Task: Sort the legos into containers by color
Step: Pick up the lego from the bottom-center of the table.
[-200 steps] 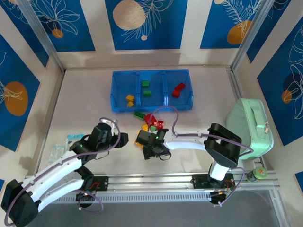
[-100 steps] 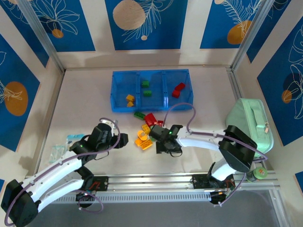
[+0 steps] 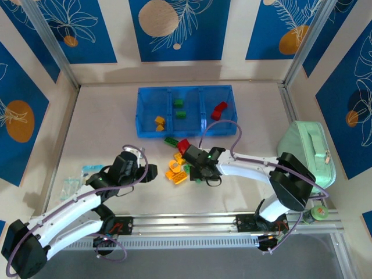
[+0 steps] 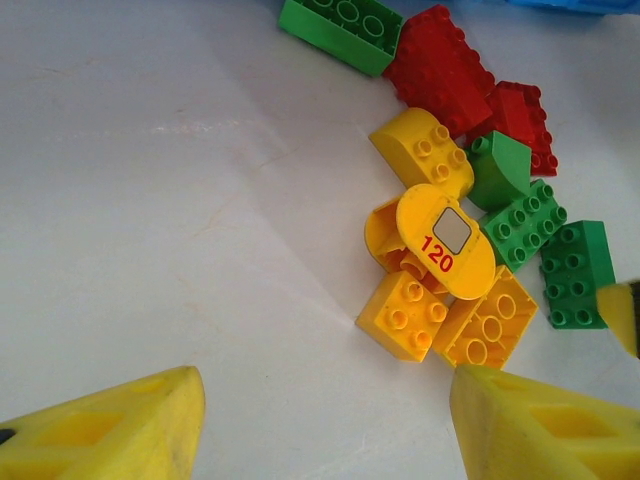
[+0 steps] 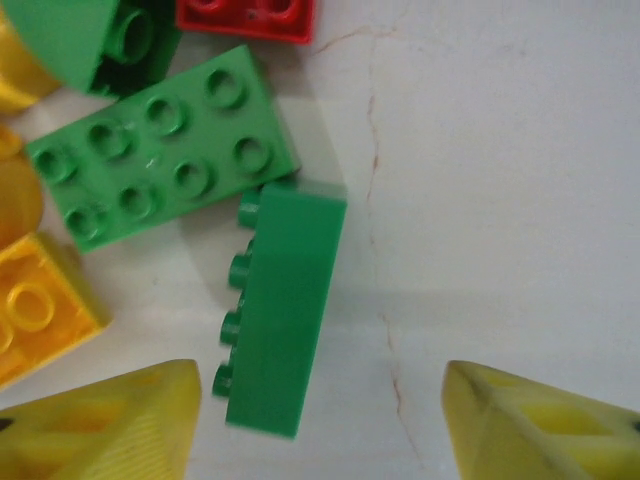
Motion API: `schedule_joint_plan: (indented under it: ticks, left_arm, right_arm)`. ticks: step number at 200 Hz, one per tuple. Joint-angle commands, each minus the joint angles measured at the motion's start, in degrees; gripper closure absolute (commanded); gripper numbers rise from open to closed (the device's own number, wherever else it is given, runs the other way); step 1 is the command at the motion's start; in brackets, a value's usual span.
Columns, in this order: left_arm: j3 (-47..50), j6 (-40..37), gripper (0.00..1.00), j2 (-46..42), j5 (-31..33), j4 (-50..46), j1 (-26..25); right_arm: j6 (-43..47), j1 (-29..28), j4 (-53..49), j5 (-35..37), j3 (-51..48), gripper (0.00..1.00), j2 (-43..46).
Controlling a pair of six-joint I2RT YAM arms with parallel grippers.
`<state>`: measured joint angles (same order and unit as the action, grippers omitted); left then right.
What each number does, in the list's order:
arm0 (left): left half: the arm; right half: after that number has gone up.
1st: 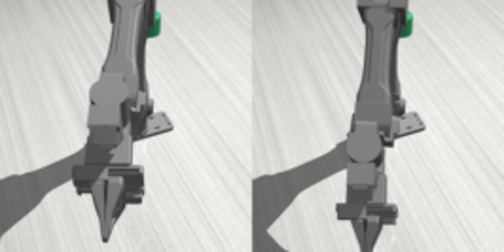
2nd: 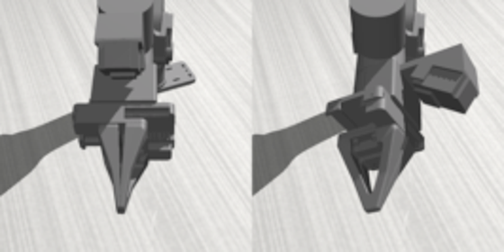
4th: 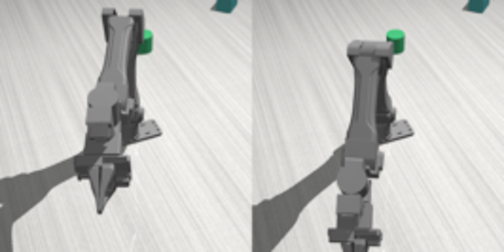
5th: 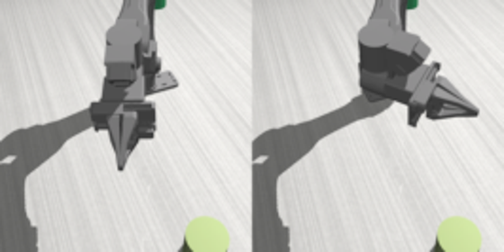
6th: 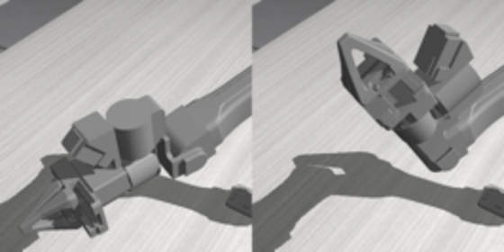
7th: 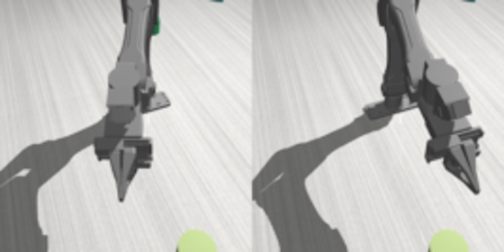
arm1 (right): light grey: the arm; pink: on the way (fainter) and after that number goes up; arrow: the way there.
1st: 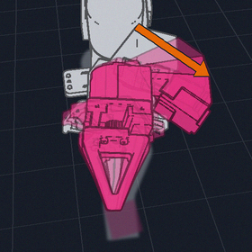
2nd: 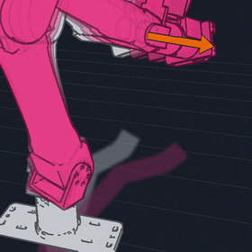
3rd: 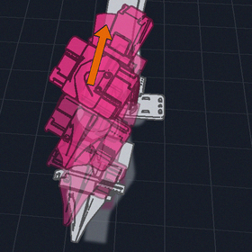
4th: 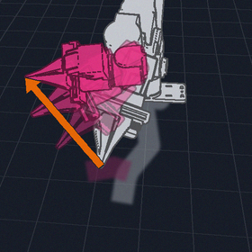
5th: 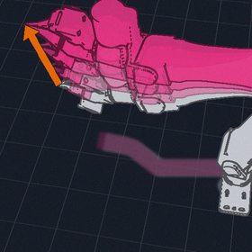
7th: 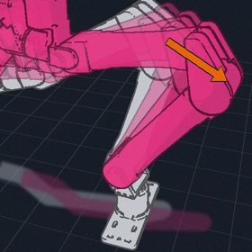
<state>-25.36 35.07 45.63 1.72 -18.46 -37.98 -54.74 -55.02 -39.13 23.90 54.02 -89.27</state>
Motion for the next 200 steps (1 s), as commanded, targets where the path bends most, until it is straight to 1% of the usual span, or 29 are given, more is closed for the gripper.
schedule_joint_plan:
  ticks: [1, 11, 47, 61, 72, 81, 107, 152, 171, 200]
  left_arm:
    - [0.7, -0.3, 0.34, -1.3, 1.1, -1.0, 0.3]
    - [1.0, -0.2, 0.34, -1.4, 1.1, -1.0, 0.3]
    - [1.4, -0.5, 0.34, -1.2, 1.5, -1.0, 0.3]
    - [1.6, -0.6, 0.34, -1.0, 1.5, -0.6, 0.3]
    - [1.9, -0.7, 0.34, -0.7, 1.5, 0.1, 0.3]
    - [2.1, -0.7, 0.34, -0.2, 1.4, 0.6, 0.3]
    - [1.9, -1.0, 0.34, 1.3, 1.2, 1.6, 0.3]
    - [2.0, -1.5, 0.34, 0.9, 1.6, 1.3, 0.3]
    - [2.4, -1.7, 0.34, 0.7, 1.7, 1.8, 0.3]
    - [2.6, -1.5, 0.34, 1.6, 0.9, 2.7, 0.3]
  right_arm:
    - [1.3, 1.1, 1.9, -1.3, 1.6, 0.42, -2.8]
    - [1.6, 1.4, 2.0, -1.5, 1.9, 0.46, -3.9]
    - [1.9, 1.5, 1.5, -1.5, 2.1, 0.67, -4.7]
    - [2.1, 1.2, 0.8, -0.8, 2.2, 0.72, -4.0]
    - [2.4, 1.3, 0.2, -0.5, 2.5, 0.74, -3.7]
    - [2.7, 1.3, -0.3, -0.2, 2.8, 0.77, -3.6]
    - [3.3, 1.4, -1.6, 0.1, 4.1, 0.79, -3.6]
    - [4.9, 1.3, -5.5, 2.1, 7.8, 0.78, -1.5]
    - [7.5, 3.2, -6.3, 2.8, 10.3, 0.77, -0.3]
    - [13.7, 8.0, -5.3, 0.9, 16.4, 0.77, -1.0]
